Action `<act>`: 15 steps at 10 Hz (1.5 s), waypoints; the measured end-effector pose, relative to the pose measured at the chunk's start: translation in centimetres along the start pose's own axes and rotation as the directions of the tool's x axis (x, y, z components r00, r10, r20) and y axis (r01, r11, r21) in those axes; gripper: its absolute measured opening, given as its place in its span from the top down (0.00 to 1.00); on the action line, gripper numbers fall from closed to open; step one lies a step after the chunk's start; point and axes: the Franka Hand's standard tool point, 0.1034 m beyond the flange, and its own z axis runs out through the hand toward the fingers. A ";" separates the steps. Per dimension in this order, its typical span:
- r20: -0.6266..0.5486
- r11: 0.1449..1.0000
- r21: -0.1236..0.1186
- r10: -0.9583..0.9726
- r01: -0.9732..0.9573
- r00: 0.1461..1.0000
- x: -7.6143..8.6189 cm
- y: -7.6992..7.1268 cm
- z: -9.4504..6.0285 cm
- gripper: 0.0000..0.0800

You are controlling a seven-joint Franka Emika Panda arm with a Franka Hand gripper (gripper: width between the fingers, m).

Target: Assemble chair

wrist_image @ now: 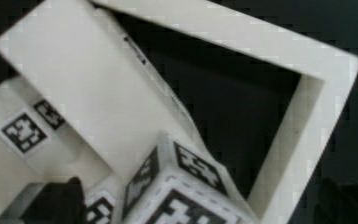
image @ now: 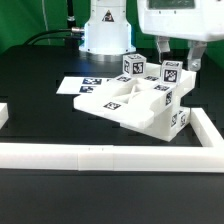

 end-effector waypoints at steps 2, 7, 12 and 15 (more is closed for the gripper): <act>-0.019 0.983 -0.025 -0.185 0.184 0.983 -0.4 0.0 0.3 0.19; -0.010 0.855 -0.033 -0.518 0.517 0.856 0.0 0.3 0.4 0.19; -0.003 0.736 -0.035 -0.676 0.676 0.737 0.4 0.4 0.5 0.34; -0.003 0.739 -0.035 -0.673 0.673 0.740 0.4 0.4 0.5 0.65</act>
Offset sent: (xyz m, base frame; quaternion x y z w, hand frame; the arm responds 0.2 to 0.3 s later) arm 0.0025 -0.0050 -0.0022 -0.0017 -0.0044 -0.2179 0.9760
